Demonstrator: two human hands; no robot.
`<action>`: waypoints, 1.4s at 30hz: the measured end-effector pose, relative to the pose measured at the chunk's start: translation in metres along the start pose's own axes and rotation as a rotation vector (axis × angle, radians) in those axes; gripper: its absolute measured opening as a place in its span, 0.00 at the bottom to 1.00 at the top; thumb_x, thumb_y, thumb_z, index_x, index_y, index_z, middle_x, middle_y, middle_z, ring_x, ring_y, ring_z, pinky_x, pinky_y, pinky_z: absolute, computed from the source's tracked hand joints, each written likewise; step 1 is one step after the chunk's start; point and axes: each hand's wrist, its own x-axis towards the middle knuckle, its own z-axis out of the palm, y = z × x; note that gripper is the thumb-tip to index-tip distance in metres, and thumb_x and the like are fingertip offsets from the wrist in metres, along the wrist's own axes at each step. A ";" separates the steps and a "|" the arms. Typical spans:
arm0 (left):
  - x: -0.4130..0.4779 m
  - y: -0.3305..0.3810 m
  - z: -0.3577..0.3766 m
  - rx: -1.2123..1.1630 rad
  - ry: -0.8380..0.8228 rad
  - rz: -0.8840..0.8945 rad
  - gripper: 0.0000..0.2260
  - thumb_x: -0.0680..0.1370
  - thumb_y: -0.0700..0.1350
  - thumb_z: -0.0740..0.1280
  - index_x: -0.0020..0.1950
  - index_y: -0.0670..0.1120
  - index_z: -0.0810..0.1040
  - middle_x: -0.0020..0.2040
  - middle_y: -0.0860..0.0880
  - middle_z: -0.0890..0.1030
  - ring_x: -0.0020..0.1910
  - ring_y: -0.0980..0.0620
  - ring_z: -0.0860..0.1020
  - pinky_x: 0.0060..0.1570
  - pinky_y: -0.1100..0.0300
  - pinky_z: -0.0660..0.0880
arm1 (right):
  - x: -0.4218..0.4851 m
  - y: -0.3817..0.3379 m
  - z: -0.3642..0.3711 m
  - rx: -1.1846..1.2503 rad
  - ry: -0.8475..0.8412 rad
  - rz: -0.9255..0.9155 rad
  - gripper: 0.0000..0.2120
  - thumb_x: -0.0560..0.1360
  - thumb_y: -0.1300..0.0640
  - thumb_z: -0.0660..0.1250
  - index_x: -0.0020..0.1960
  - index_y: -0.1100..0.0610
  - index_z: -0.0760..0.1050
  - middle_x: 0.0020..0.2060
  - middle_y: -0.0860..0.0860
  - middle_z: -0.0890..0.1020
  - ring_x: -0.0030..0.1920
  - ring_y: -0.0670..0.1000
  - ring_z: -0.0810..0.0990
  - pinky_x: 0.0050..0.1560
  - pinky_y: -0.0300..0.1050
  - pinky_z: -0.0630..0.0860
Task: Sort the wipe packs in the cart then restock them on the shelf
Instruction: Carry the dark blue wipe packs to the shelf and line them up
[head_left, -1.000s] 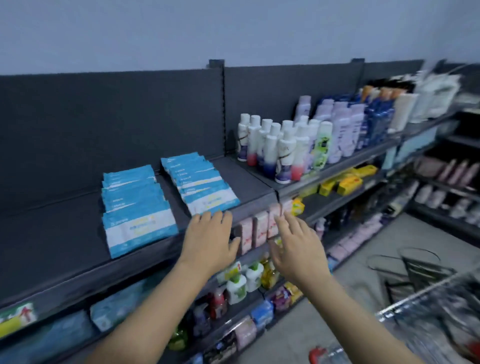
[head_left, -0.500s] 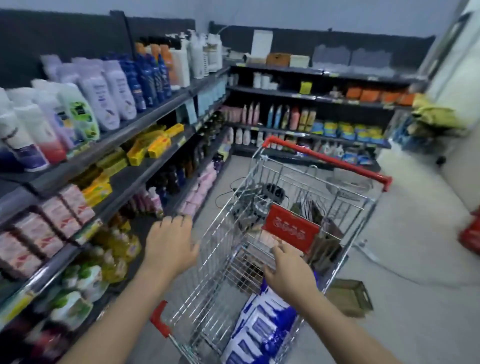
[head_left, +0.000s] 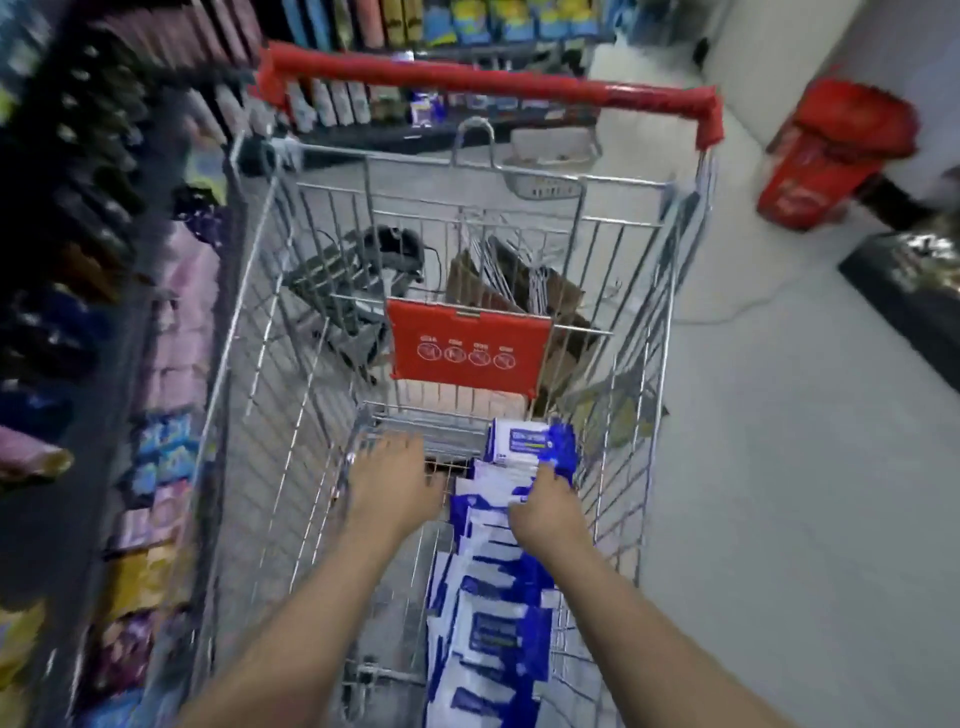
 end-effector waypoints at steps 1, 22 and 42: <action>0.021 0.004 0.017 -0.029 -0.024 0.024 0.20 0.79 0.57 0.58 0.65 0.45 0.69 0.64 0.46 0.75 0.64 0.46 0.71 0.61 0.53 0.67 | 0.016 0.000 0.012 0.032 0.007 0.044 0.24 0.77 0.56 0.61 0.69 0.62 0.59 0.66 0.61 0.69 0.65 0.61 0.70 0.62 0.49 0.68; 0.174 0.028 0.158 -1.235 -0.382 -0.394 0.20 0.66 0.40 0.78 0.53 0.45 0.76 0.51 0.44 0.83 0.48 0.45 0.82 0.54 0.44 0.78 | 0.151 0.041 0.099 0.552 0.434 0.354 0.24 0.80 0.51 0.60 0.72 0.61 0.63 0.68 0.57 0.71 0.69 0.57 0.68 0.67 0.48 0.63; 0.098 -0.038 0.092 -1.537 -0.377 -0.470 0.16 0.71 0.30 0.70 0.55 0.46 0.78 0.50 0.43 0.81 0.35 0.48 0.82 0.26 0.62 0.78 | 0.097 0.009 0.028 0.914 0.221 0.163 0.09 0.75 0.67 0.62 0.53 0.57 0.73 0.44 0.53 0.78 0.47 0.58 0.78 0.51 0.63 0.77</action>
